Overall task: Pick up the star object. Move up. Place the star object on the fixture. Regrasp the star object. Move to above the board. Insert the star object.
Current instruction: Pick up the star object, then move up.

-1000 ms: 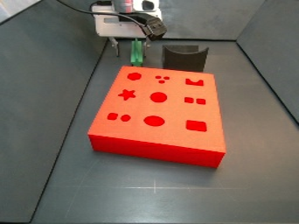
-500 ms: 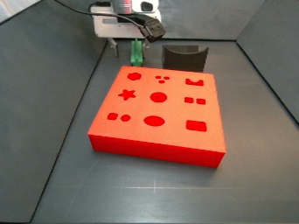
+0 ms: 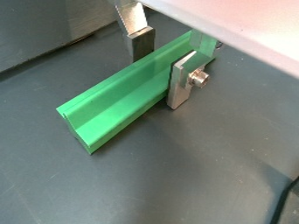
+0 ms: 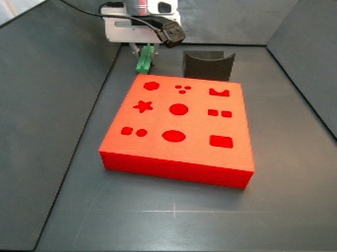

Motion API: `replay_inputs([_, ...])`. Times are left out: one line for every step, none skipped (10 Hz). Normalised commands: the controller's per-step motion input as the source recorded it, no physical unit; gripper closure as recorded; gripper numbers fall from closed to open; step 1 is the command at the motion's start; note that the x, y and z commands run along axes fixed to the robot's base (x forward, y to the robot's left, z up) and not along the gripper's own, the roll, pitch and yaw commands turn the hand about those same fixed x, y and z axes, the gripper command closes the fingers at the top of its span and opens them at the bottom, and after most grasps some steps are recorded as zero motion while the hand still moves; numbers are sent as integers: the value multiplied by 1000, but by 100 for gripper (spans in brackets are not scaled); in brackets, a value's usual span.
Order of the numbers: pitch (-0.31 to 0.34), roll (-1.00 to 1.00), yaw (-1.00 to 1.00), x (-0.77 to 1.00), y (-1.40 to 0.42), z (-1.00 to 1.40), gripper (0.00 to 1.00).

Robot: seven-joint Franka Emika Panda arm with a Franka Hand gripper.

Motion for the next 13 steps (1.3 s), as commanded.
replay_inputs([0,0,0,0,0,0,100])
replay_inputs([0,0,0,0,0,0,100])
replay_inputs([0,0,0,0,0,0,100])
replay_inputs([0,0,0,0,0,0,100])
replay_inputs([0,0,0,0,0,0,100])
replay_inputs([0,0,0,0,0,0,100])
replay_inputs([0,0,0,0,0,0,100])
replay_inputs([0,0,0,0,0,0,100])
replay_inputs([0,0,0,0,0,833,100])
replay_inputs([8,-5,24,-32,-23,834,100])
replay_inputs([31,-4,27,-67,-35,722,100])
replay_inputs([36,2,24,-62,-28,645,100])
replay_inputs([50,19,14,-35,-11,424,100])
